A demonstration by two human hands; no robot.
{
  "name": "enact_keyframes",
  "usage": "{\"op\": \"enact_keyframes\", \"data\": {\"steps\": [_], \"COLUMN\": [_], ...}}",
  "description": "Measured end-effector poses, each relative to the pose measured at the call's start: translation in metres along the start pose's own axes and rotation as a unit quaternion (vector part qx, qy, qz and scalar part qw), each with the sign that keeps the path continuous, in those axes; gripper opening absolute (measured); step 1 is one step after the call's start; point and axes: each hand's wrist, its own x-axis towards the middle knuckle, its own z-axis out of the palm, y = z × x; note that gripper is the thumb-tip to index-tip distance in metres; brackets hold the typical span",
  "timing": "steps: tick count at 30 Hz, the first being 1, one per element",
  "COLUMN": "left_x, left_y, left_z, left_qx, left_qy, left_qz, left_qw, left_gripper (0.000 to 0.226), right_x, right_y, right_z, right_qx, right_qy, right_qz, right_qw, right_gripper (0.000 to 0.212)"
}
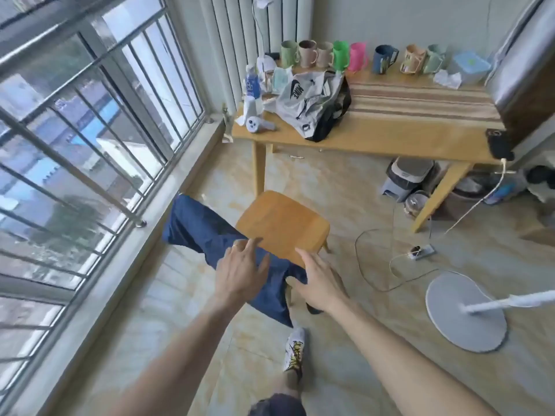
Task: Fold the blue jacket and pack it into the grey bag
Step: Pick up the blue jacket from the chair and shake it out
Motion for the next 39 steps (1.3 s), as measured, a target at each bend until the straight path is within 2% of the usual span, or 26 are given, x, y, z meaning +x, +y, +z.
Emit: {"op": "enact_keyframes", "data": {"steps": [3, 4, 6, 9, 12, 14, 17, 20, 23, 25, 29, 34, 35, 36, 38, 39], "left_x": [0.040, 0.049, 0.064, 0.079, 0.088, 0.091, 0.094, 0.090, 0.083, 0.078, 0.076, 0.079, 0.084, 0.092, 0.108, 0.116], "left_y": [-0.003, -0.005, -0.007, -0.008, -0.003, 0.003, 0.019, 0.049, 0.091, 0.122, 0.188, 0.284, 0.298, 0.309, 0.325, 0.330], "left_z": [0.006, 0.007, 0.005, -0.001, -0.009, -0.018, -0.039, -0.069, -0.096, -0.107, -0.113, -0.100, -0.094, -0.088, -0.079, -0.077], "left_qx": [0.002, 0.006, 0.016, 0.018, 0.018, 0.008, -0.015, -0.062, -0.080, -0.080, -0.049, -0.101, -0.090, -0.071, -0.030, -0.031], "left_qy": [-0.014, -0.025, -0.036, -0.043, -0.041, -0.024, 0.048, 0.177, 0.278, 0.272, 0.196, 0.111, 0.108, 0.117, 0.153, 0.157], "left_qz": [-0.015, -0.023, -0.040, -0.071, -0.083, -0.089, -0.072, -0.044, -0.032, -0.025, -0.057, -0.033, -0.031, -0.027, -0.025, -0.032], "left_qw": [1.000, 0.999, 0.998, 0.996, 0.996, 0.996, 0.996, 0.981, 0.957, 0.959, 0.978, 0.988, 0.990, 0.990, 0.987, 0.987], "left_gripper": [0.050, 0.050, 0.050, 0.050, 0.050, 0.048, 0.045, 0.046, 0.065, 0.081, 0.110, 0.128, 0.121, 0.099, 0.032, 0.024], "right_x": [0.047, 0.059, 0.079, 0.097, 0.106, 0.112, 0.123, 0.135, 0.141, 0.140, 0.131, 0.127, 0.126, 0.125, 0.121, 0.119], "right_y": [0.000, -0.002, -0.009, -0.016, -0.024, -0.032, -0.052, -0.074, -0.084, -0.084, -0.066, -0.017, -0.006, 0.005, 0.029, 0.042], "right_z": [0.002, 0.002, 0.004, 0.001, -0.014, -0.031, -0.077, -0.139, -0.205, -0.250, -0.333, -0.400, -0.409, -0.418, -0.436, -0.446], "right_qx": [-0.014, -0.020, -0.030, -0.044, -0.034, 0.011, 0.064, 0.125, 0.195, 0.233, 0.290, 0.308, 0.311, 0.313, 0.304, 0.293], "right_qy": [-0.054, -0.081, -0.101, -0.128, -0.130, -0.115, -0.056, 0.026, 0.105, 0.157, 0.227, 0.307, 0.317, 0.325, 0.349, 0.362], "right_qz": [0.024, 0.027, 0.025, -0.007, -0.043, -0.065, -0.126, -0.200, -0.262, -0.296, -0.339, -0.341, -0.335, -0.329, -0.320, -0.315], "right_qw": [0.998, 0.996, 0.994, 0.991, 0.990, 0.991, 0.988, 0.972, 0.939, 0.913, 0.866, 0.834, 0.831, 0.830, 0.827, 0.827], "right_gripper": [0.068, 0.059, 0.014, 0.029, 0.013, 0.011, 0.013, 0.011, 0.013, 0.012, 0.015, 0.016, 0.016, 0.015, 0.013, 0.013]}}
